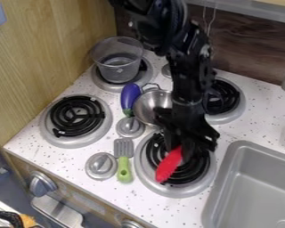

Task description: Move the red fork to the middle of the lower burners

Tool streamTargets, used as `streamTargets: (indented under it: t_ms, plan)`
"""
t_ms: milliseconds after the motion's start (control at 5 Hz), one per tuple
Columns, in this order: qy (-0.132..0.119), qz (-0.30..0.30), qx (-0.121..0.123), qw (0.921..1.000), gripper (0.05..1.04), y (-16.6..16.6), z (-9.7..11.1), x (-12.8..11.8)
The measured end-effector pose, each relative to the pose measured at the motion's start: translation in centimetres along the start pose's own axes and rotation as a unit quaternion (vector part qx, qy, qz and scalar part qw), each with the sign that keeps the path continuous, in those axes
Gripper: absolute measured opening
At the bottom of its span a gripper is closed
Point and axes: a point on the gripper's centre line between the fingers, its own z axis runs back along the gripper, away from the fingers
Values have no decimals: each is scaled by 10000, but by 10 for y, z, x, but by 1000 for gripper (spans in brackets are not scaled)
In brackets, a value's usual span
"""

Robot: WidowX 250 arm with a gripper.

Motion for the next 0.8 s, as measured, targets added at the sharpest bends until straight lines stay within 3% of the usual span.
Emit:
streamTargets:
  t_ms: [400,600,800]
  plan:
    - [-300,37,664,9973,328,53,19,26]
    - [-111,-280,818,9962,328,79,6,26]
    - [-55,-477,789,9957,328,92,2,32]
